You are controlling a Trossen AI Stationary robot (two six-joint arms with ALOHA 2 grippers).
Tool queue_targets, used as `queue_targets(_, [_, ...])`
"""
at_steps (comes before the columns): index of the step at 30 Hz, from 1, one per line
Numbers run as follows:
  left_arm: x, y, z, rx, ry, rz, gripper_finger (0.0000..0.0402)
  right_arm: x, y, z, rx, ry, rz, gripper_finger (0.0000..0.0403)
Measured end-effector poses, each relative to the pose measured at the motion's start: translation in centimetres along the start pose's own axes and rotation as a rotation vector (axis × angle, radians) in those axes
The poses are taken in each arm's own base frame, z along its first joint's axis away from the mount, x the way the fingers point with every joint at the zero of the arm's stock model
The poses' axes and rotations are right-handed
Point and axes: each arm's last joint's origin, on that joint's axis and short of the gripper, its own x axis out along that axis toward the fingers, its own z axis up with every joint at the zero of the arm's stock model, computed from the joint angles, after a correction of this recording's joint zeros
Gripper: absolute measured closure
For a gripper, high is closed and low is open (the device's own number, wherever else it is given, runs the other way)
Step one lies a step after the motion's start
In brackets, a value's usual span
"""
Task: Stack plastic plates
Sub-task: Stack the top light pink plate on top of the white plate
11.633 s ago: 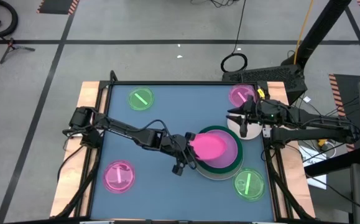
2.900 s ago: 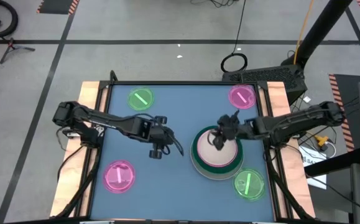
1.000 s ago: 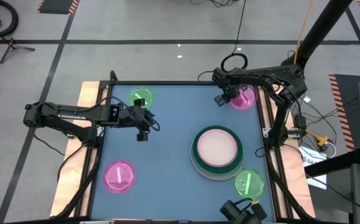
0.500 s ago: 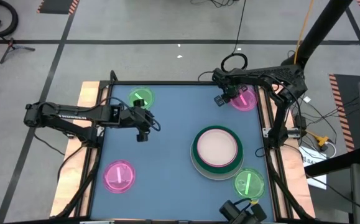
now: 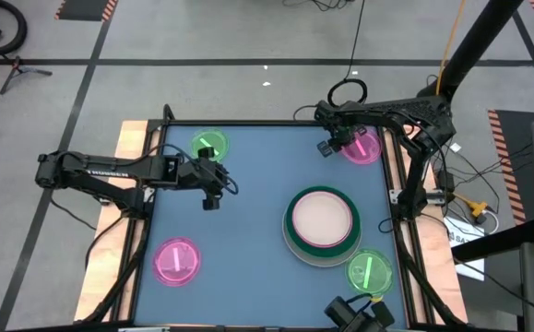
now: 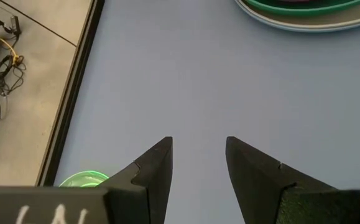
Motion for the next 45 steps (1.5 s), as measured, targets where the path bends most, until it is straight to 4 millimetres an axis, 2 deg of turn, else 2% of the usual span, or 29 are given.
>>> queue_targets(5, [0.0, 0.0, 0.0, 0.000, -0.001, 0.000, 0.0245, 0.0, 0.1, 0.1, -0.012, -0.017, 0.006, 0.0390])
queue_targets(10, [0.0, 0.1, 0.4, 0.002, -0.037, 0.006, 0.0245, -0.9, 0.6, -0.1, -0.047, -0.043, 0.013, 0.0390])
queue_targets(14, [0.0, 0.1, 0.4, 0.004, -0.043, 0.007, 0.0245, -3.1, 1.3, -0.9, -0.076, -0.114, 0.031, 0.0396])
queue_targets(19, [0.0, 0.1, 0.4, 0.006, -0.044, 0.008, 0.0245, -7.4, 2.4, -2.9, -0.137, -0.253, 0.075, 0.0400])
queue_targets(23, [0.0, 0.1, 0.4, 0.006, -0.045, 0.008, 0.0245, -11.2, 3.7, -5.7, -0.229, -0.376, 0.129, 0.0401])
queue_targets(27, [0.0, 0.1, 0.5, 0.003, -0.051, 0.009, 0.0245, -14.7, 5.3, -9.4, -0.338, -0.490, 0.201, 0.0402])
queue_targets(32, [0.0, 0.1, 0.6, -0.001, -0.058, 0.010, 0.0245, -17.6, 7.2, -14.4, -0.499, -0.524, 0.381, 0.0402])
queue_targets(38, [0.0, 0.1, 0.6, -0.007, -0.059, 0.010, 0.0245, -18.5, 9.9, -19.8, -0.624, -0.444, 0.494, 0.0402])
queue_targets(45, [0.0, 0.1, 0.6, -0.011, -0.062, 0.010, 0.0245, -17.6, 13.4, -24.0, -0.661, -0.344, 0.499, 0.0402])
